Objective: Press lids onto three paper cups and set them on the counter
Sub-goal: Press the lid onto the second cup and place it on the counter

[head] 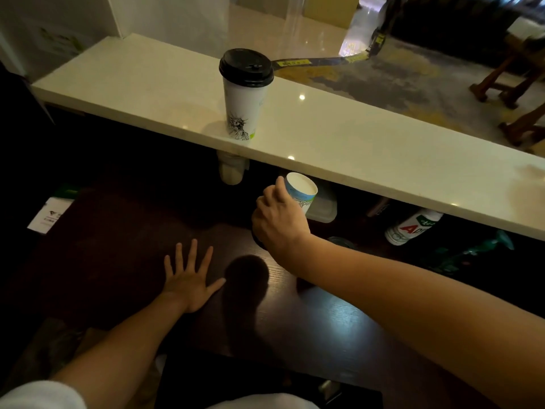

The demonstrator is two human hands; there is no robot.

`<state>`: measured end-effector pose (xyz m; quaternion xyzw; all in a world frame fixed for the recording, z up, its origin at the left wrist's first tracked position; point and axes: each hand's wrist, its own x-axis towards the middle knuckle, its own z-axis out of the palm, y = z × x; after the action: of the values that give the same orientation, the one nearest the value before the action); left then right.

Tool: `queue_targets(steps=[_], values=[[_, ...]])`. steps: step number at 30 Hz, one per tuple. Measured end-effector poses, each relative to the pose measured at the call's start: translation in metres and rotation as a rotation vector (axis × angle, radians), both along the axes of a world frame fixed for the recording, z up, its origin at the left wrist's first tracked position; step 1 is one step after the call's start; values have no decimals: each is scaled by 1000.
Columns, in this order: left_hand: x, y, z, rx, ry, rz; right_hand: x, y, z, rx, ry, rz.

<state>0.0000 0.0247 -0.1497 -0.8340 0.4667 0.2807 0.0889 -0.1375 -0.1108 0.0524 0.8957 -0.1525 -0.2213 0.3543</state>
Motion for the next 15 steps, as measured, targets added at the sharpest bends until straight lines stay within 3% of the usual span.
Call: queue_targets(steps=[3, 7, 12, 15], values=[[1, -1, 1, 12, 13, 3, 0, -2, 29, 99, -94, -82], [1, -2, 4, 37, 20, 4, -5, -17, 74, 366, -357, -269], [1, -2, 6, 54, 34, -7, -16, -47, 116, 894, -707, -573], [0, -3, 6, 49, 30, -8, -29, -61, 110, 1229, -971, -628]])
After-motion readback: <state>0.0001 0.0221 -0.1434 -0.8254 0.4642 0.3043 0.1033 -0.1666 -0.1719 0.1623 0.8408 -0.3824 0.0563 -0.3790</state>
